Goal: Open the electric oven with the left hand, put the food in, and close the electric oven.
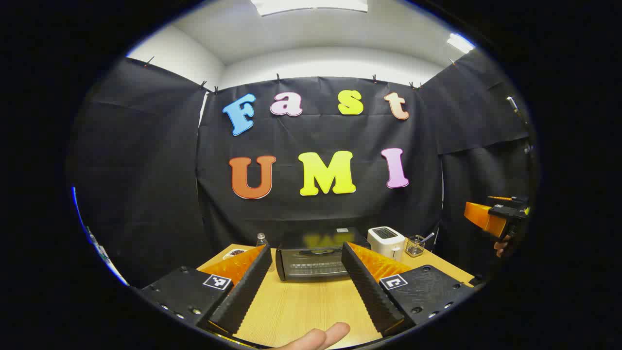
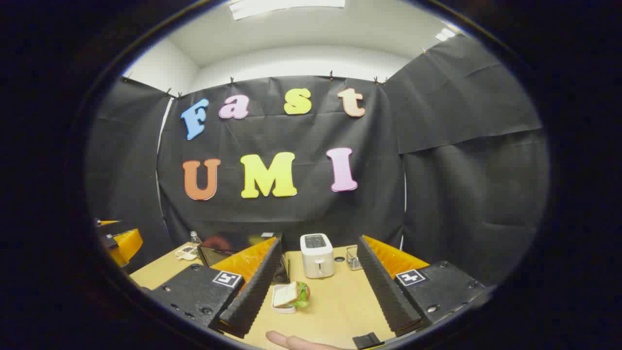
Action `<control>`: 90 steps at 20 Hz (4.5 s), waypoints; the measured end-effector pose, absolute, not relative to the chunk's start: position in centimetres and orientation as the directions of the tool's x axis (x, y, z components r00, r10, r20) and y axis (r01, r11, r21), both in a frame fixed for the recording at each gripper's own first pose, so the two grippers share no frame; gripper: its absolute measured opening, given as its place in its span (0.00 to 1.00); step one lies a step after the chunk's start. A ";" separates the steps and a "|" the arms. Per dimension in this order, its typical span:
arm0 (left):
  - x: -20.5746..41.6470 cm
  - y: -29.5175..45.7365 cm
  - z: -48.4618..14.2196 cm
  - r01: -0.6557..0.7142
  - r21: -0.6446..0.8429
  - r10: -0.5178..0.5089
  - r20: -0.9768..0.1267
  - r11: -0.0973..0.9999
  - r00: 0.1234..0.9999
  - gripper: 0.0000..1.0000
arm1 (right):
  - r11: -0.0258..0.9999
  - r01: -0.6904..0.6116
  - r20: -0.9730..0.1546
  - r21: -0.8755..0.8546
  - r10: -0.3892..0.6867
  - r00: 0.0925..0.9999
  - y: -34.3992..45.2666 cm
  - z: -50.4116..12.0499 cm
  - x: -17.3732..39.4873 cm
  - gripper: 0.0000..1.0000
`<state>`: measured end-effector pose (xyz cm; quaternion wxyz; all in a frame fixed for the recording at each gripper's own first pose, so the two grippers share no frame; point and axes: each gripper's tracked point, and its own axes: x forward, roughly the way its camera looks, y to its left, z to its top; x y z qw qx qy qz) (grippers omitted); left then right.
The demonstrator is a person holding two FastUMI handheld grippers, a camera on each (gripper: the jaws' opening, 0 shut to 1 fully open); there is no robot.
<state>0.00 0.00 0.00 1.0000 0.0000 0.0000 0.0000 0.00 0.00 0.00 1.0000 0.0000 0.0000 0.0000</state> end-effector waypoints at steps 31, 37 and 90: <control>19.9 -3.3 -8.4 0.102 -0.056 -0.111 -0.190 0.993 0.976 0.95 | 1.000 0.009 0.062 -0.016 -0.008 0.998 -3.3 -0.8 6.9 1.00; 29.0 -2.4 -13.5 0.060 -0.043 -0.070 -0.271 0.997 0.960 0.96 | 1.000 0.023 0.029 0.005 -0.023 0.999 -5.5 -3.1 10.1 1.00; 15.7 -4.6 -33.8 0.087 -0.078 -0.116 -0.739 0.993 0.663 1.00 | 0.997 -0.050 -0.048 -0.060 0.047 0.998 -4.4 -6.6 8.7 1.00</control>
